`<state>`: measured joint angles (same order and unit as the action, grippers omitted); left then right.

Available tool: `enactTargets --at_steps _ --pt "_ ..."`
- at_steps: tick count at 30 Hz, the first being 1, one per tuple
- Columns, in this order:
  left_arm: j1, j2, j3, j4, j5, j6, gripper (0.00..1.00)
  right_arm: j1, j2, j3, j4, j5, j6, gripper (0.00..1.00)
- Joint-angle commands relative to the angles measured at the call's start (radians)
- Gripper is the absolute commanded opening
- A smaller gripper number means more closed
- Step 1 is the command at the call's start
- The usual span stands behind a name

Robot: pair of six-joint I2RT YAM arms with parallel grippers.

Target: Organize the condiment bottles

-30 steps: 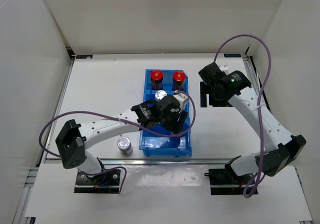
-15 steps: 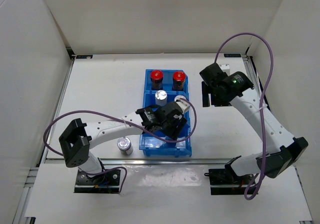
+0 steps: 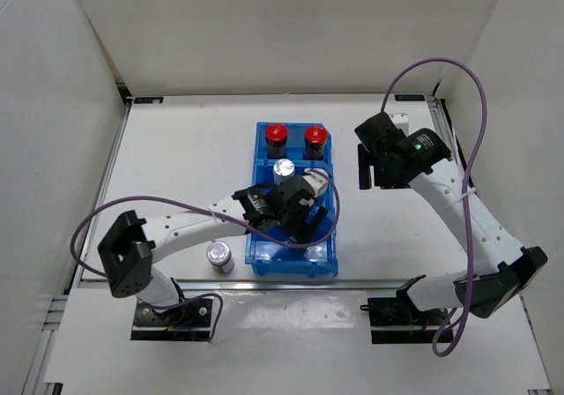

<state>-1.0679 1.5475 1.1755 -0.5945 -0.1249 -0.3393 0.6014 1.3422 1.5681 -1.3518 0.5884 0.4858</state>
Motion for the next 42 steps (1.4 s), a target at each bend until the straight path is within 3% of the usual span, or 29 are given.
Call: enactTargets --at_steps 1,4,7,9,13,17,22,27,33,42 --pt "0.002 -0.142 0.107 -0.054 -0.085 -0.015 1.0 -0.003 0.008 -0.013 -0.043 0.008 -0.006 0.99" --pt "0.002 -0.22 0.179 -0.149 -0.132 -0.015 1.0 -0.003 0.026 -0.003 -0.033 -0.002 -0.006 0.99" --pt "0.002 -0.32 0.196 -0.305 -0.267 -0.149 1.0 -0.003 0.035 -0.003 -0.033 -0.012 -0.006 0.99" --pt "0.02 -0.384 0.105 -0.37 -0.306 -0.228 1.0 -0.003 0.035 -0.003 -0.024 -0.022 -0.006 0.99" --pt "0.043 -0.526 -0.08 -0.445 -0.225 -0.32 1.0 -0.003 0.044 -0.023 -0.024 -0.032 -0.006 0.99" --pt "0.065 -0.598 -0.172 -0.519 -0.214 -0.424 1.0 -0.003 0.044 -0.034 -0.006 -0.053 -0.016 0.99" --pt "0.083 -0.613 -0.276 -0.516 -0.167 -0.489 1.0 -0.003 0.054 -0.043 0.003 -0.071 -0.026 0.99" --pt "0.083 -0.651 -0.35 -0.557 -0.205 -0.607 1.0 -0.003 0.054 -0.043 0.003 -0.071 -0.036 0.99" --pt "0.092 -0.693 -0.412 -0.533 -0.216 -0.647 1.0 -0.003 0.054 -0.043 0.013 -0.071 -0.046 0.99" --pt "0.137 -0.569 -0.402 -0.533 -0.237 -0.656 1.0 -0.003 0.063 -0.043 0.022 -0.09 -0.055 0.99"
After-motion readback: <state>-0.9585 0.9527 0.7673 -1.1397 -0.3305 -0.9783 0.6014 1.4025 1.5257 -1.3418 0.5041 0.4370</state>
